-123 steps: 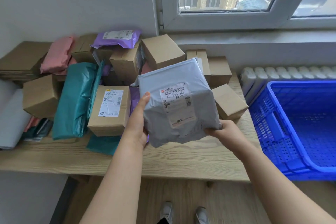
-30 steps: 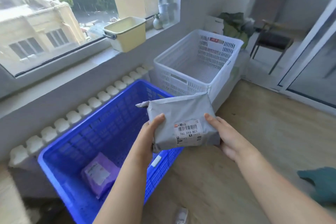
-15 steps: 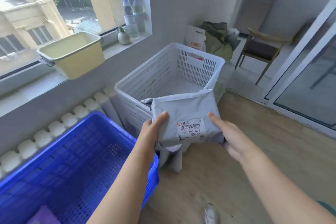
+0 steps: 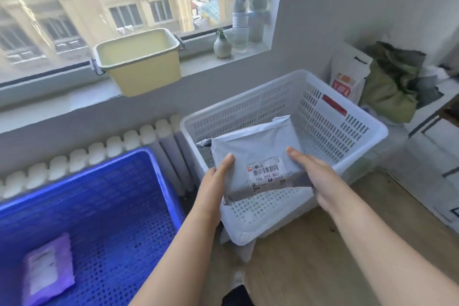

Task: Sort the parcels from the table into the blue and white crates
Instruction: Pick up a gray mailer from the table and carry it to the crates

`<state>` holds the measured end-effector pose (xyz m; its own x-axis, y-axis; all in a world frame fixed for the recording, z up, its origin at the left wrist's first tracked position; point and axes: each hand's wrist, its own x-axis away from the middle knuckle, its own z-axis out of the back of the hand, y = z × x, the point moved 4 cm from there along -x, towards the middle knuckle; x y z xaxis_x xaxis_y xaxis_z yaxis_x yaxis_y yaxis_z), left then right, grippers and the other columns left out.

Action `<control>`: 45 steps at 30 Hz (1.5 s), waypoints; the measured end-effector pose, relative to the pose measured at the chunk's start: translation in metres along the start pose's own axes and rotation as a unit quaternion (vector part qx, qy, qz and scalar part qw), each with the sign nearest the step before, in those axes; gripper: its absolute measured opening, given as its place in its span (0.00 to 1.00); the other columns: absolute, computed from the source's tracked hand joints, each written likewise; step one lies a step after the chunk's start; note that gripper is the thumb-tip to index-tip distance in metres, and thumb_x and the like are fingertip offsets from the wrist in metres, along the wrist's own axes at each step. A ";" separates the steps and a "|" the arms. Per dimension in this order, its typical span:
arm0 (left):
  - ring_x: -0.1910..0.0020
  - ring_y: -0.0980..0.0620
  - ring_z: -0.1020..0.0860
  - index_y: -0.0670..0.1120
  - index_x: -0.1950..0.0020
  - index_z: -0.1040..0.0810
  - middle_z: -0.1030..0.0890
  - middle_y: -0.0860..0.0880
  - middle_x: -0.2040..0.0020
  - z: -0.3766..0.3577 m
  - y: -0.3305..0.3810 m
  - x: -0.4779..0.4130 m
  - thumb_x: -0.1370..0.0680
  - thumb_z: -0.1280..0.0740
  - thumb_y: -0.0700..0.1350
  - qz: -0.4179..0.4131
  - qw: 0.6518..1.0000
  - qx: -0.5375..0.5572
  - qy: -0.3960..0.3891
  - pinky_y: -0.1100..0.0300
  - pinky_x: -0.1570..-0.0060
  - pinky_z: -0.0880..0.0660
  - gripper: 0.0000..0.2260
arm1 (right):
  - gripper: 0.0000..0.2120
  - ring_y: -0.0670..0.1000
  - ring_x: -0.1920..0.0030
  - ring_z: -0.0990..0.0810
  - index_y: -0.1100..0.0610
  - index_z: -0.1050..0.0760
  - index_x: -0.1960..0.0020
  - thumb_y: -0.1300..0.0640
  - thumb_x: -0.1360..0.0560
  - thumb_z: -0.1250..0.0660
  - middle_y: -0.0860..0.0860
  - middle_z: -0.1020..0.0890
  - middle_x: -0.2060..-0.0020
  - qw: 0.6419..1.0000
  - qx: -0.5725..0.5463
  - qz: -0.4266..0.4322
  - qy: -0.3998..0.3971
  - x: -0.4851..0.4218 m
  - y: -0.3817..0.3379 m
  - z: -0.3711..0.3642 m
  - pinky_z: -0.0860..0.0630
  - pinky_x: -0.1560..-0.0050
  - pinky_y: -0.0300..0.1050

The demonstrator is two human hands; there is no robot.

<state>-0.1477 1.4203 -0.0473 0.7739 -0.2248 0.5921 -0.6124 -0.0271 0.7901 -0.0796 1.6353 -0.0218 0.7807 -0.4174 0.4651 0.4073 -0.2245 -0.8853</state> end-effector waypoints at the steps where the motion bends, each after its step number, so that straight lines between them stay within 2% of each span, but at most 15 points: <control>1: 0.47 0.53 0.17 0.51 0.37 0.22 0.16 0.53 0.44 -0.002 0.006 -0.011 0.26 0.29 0.62 0.004 1.000 0.008 0.012 0.57 0.54 0.24 0.23 | 0.21 0.52 0.49 0.15 0.55 0.19 0.42 0.42 0.28 0.27 0.50 0.13 0.51 1.000 0.010 -0.004 -0.003 -0.018 -0.005 -0.003 0.21 0.47 0.49; 5: 0.43 0.52 0.20 0.49 0.31 0.26 0.18 0.53 0.40 -0.010 0.017 -0.069 0.26 0.31 0.63 0.004 0.999 -0.011 0.036 0.56 0.53 0.27 0.28 | 0.23 0.54 0.48 0.15 0.55 0.19 0.42 0.40 0.29 0.27 0.50 0.13 0.51 0.999 0.040 -0.024 -0.010 -0.083 -0.013 -0.011 0.23 0.39 0.55; 9: 0.46 0.54 0.22 0.47 0.32 0.27 0.20 0.51 0.39 -0.022 0.024 -0.116 0.23 0.34 0.62 0.041 0.997 -0.016 0.060 0.59 0.59 0.30 0.25 | 0.19 0.54 0.49 0.15 0.57 0.18 0.44 0.43 0.26 0.28 0.51 0.13 0.53 0.997 0.065 -0.046 -0.016 -0.138 -0.020 -0.016 0.22 0.41 0.51; 12: 0.42 0.50 0.22 0.47 0.29 0.30 0.22 0.50 0.37 -0.028 0.018 -0.145 0.22 0.36 0.62 0.060 0.995 -0.026 0.076 0.54 0.49 0.26 0.26 | 0.16 0.53 0.52 0.15 0.58 0.19 0.46 0.46 0.25 0.29 0.50 0.13 0.56 0.993 0.091 -0.067 -0.029 -0.174 -0.017 -0.019 0.22 0.47 0.48; 14: 0.40 0.48 0.23 0.48 0.28 0.31 0.23 0.50 0.36 -0.031 0.010 -0.166 0.22 0.37 0.63 0.079 0.992 -0.034 0.093 0.49 0.39 0.26 0.28 | 0.18 0.54 0.51 0.15 0.58 0.19 0.44 0.45 0.25 0.30 0.51 0.13 0.55 0.988 0.115 -0.091 -0.046 -0.203 -0.009 -0.023 0.22 0.42 0.51; 20: 0.41 0.46 0.24 0.45 0.29 0.30 0.23 0.47 0.36 -0.034 -0.016 -0.226 0.19 0.38 0.59 0.123 0.977 -0.024 0.174 0.51 0.39 0.27 0.25 | 0.21 0.54 0.48 0.16 0.57 0.20 0.41 0.43 0.25 0.30 0.51 0.14 0.50 0.962 0.192 -0.156 -0.118 -0.290 0.022 -0.042 0.24 0.39 0.52; 22: 0.33 0.42 0.27 0.44 0.23 0.36 0.28 0.44 0.29 -0.034 -0.025 -0.246 0.20 0.37 0.60 0.157 0.965 0.012 0.209 0.49 0.35 0.29 0.31 | 0.25 0.53 0.46 0.17 0.57 0.23 0.38 0.40 0.26 0.30 0.50 0.15 0.46 0.949 0.215 -0.173 -0.151 -0.317 0.038 -0.051 0.24 0.42 0.50; 25: 0.24 0.40 0.38 0.43 0.19 0.50 0.41 0.44 0.20 -0.028 -0.042 -0.270 0.20 0.36 0.59 0.195 0.940 0.052 0.276 0.44 0.30 0.36 0.38 | 0.25 0.48 0.49 0.20 0.57 0.27 0.34 0.42 0.23 0.33 0.47 0.20 0.43 0.926 0.250 -0.201 -0.200 -0.345 0.060 -0.067 0.27 0.56 0.41; 30: 0.24 0.41 0.38 0.43 0.19 0.51 0.41 0.43 0.20 -0.009 -0.075 -0.305 0.20 0.35 0.59 0.175 0.913 0.072 0.361 0.43 0.27 0.37 0.39 | 0.32 0.53 0.40 0.24 0.58 0.34 0.26 0.40 0.22 0.35 0.51 0.26 0.31 0.898 0.282 -0.232 -0.243 -0.382 0.102 -0.090 0.30 0.41 0.48; 32: 0.27 0.42 0.33 0.43 0.20 0.45 0.36 0.43 0.22 -0.004 -0.087 -0.315 0.19 0.37 0.58 0.172 0.913 0.031 0.369 0.46 0.30 0.33 0.34 | 0.30 0.51 0.42 0.23 0.57 0.35 0.26 0.42 0.21 0.36 0.50 0.25 0.33 0.898 0.281 -0.230 -0.249 -0.392 0.116 -0.099 0.29 0.40 0.47; 35: 0.43 0.49 0.25 0.45 0.28 0.33 0.24 0.49 0.33 0.001 -0.095 -0.322 0.17 0.38 0.53 0.148 0.909 -0.085 0.381 0.56 0.45 0.27 0.21 | 0.32 0.55 0.33 0.28 0.57 0.41 0.22 0.43 0.19 0.38 0.52 0.29 0.28 0.901 0.288 -0.216 -0.243 -0.400 0.133 -0.108 0.31 0.36 0.47; 37: 0.38 0.48 0.25 0.45 0.24 0.37 0.27 0.49 0.31 0.001 -0.099 -0.322 0.17 0.39 0.52 0.134 0.897 -0.168 0.388 0.53 0.42 0.25 0.23 | 0.30 0.53 0.37 0.27 0.57 0.40 0.23 0.44 0.19 0.39 0.53 0.28 0.29 0.904 0.283 -0.212 -0.242 -0.404 0.142 -0.113 0.32 0.42 0.44; 40: 0.26 0.47 0.35 0.48 0.20 0.43 0.39 0.48 0.22 -0.007 -0.098 -0.318 0.17 0.41 0.46 0.065 0.856 -0.333 0.390 0.52 0.32 0.30 0.25 | 0.27 0.51 0.44 0.24 0.57 0.35 0.26 0.44 0.19 0.38 0.49 0.24 0.36 0.909 0.283 -0.207 -0.227 -0.402 0.151 -0.117 0.29 0.43 0.46; 42: 0.23 0.46 0.38 0.47 0.21 0.39 0.39 0.46 0.21 -0.016 -0.095 -0.314 0.18 0.39 0.41 0.024 0.821 -0.416 0.391 0.51 0.28 0.35 0.25 | 0.28 0.53 0.41 0.22 0.56 0.33 0.27 0.42 0.21 0.36 0.50 0.22 0.35 0.910 0.281 -0.211 -0.218 -0.401 0.153 -0.118 0.26 0.41 0.49; 45: 0.27 0.42 0.30 0.43 0.29 0.26 0.29 0.42 0.27 -0.026 -0.096 -0.312 0.27 0.28 0.35 -0.027 0.780 -0.494 0.382 0.48 0.27 0.38 0.26 | 0.23 0.53 0.43 0.22 0.56 0.32 0.30 0.45 0.20 0.36 0.50 0.22 0.38 0.902 0.284 -0.228 -0.231 -0.399 0.154 -0.122 0.27 0.45 0.48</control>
<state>-0.3263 1.5179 -0.3036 0.8960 0.4076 0.1763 -0.4439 0.8333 0.3294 -0.3865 1.6596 -0.3431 0.5317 0.0453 0.8457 0.8104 0.2631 -0.5235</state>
